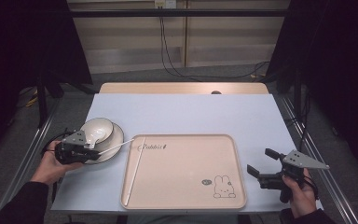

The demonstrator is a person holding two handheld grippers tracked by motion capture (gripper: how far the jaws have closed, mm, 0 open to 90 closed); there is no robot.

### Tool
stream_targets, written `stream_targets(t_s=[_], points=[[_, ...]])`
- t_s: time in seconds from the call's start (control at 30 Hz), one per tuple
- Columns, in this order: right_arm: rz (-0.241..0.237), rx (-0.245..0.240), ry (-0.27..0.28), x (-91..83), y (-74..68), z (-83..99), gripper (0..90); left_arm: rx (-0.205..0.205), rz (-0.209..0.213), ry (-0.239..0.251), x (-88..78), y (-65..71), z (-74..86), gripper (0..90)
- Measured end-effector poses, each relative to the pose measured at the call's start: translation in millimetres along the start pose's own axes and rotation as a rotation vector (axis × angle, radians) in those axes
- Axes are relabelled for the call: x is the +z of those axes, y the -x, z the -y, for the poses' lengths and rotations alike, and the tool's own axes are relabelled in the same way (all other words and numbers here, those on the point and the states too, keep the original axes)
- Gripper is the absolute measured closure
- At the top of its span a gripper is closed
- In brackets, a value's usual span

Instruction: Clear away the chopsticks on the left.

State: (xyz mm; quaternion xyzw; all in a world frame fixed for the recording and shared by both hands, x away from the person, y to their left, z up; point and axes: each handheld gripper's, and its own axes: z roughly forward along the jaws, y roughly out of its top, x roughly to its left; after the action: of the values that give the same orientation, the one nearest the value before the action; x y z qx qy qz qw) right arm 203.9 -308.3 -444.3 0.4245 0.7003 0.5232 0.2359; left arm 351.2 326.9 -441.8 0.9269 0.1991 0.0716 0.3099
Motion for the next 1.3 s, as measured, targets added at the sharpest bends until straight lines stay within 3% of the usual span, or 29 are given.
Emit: stream_targets(t_s=[0.2,0.33,0.57,0.6,0.63,0.73,0.97,1.07,1.23,1.3], points=[[0.000,-0.001,0.000,-0.1,0.0,0.0,1.8,-0.043,0.003,0.018,-4.7,1.9,-1.1,84.7],[0.002,-0.003,0.000,-0.1,0.1,0.0,1.8,-0.049,0.004,0.019,-7.7,4.9,-3.4,84.6],[0.000,-0.005,0.000,0.0,0.2,-0.1,1.8,-0.110,-0.009,0.050,-11.0,12.5,-3.6,84.7],[-0.001,-0.005,0.003,-0.3,-0.1,-0.2,1.8,-0.149,0.005,0.051,-13.7,13.8,-3.9,84.7],[-0.001,-0.005,0.003,-0.3,-0.1,-0.2,1.8,-0.149,0.005,0.051,-13.7,13.8,-3.9,84.7],[0.001,-0.007,0.004,-0.2,-0.1,-0.3,1.8,-0.210,0.011,0.093,-20.1,18.0,-6.4,84.7],[0.000,-0.007,0.006,-0.5,0.1,-0.2,1.8,-0.248,0.007,0.160,-27.4,31.0,-10.4,84.7],[-0.001,-0.011,0.006,-0.1,0.0,-0.3,1.9,-0.293,-0.008,0.188,-32.1,38.5,-14.8,84.7],[0.000,-0.006,0.005,-0.3,0.1,-0.2,1.9,-0.322,-0.009,0.192,-32.2,46.6,-17.1,84.7],[-0.002,-0.005,0.004,-0.1,-0.2,-0.3,1.8,-0.338,-0.042,0.214,-33.0,54.8,-17.4,84.8]])
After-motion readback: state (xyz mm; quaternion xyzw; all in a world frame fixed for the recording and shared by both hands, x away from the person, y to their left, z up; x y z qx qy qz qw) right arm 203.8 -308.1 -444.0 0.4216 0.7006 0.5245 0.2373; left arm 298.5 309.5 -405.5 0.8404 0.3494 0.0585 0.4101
